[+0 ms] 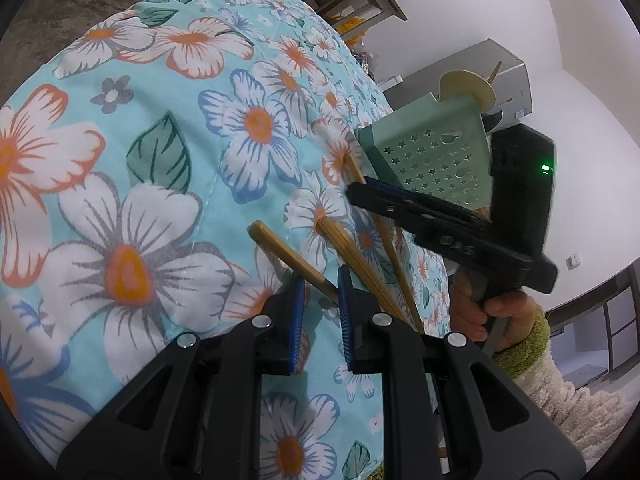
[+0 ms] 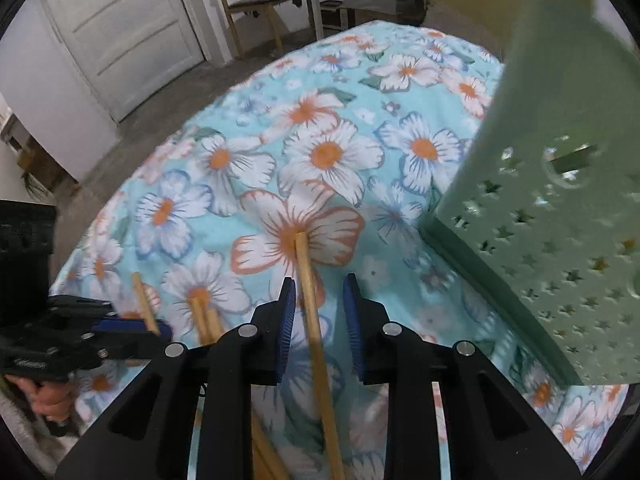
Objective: Organize utensils
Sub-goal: 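Grasp a chopstick with the right tool while the left tool holds its chopstick, then carry both held chopsticks up above the green holder with both tools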
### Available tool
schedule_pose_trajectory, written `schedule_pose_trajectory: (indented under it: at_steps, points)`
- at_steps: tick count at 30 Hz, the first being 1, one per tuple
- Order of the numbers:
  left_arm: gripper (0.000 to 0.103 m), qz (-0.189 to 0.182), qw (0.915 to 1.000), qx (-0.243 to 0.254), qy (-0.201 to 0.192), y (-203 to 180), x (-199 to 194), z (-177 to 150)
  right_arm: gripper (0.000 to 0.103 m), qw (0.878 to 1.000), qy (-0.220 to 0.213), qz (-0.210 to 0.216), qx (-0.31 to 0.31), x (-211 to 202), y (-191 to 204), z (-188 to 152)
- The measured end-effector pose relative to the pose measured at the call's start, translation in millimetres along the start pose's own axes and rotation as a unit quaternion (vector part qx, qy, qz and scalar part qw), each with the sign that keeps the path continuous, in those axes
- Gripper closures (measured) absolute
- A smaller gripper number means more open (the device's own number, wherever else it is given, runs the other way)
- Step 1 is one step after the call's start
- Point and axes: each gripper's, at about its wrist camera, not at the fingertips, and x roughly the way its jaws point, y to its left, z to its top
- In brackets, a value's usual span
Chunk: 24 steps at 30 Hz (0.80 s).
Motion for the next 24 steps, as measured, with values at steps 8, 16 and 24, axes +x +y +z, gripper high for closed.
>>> schedule_pose_trajectory:
  at_steps: [8,16,24]
  points:
    - [0.090,-0.004,0.9998,0.003,-0.021,-7.4,-10.9,2.9,0.097,0.996,-0.090,-0.024,0.013,-52.9,-2.9,-7.4]
    - [0.095,-0.028,0.9948,0.058,-0.079,-51.8,-52.9,19.0,0.097,0.962,-0.248,-0.094,0.058,-175.2,-11.6,-50.5]
    - [0.098,-0.058,0.9734,0.161,-0.152,-134.2,-100.3,49.3,0.097,0.905,-0.378,-0.107,0.162,-247.2,-38.6,-105.0]
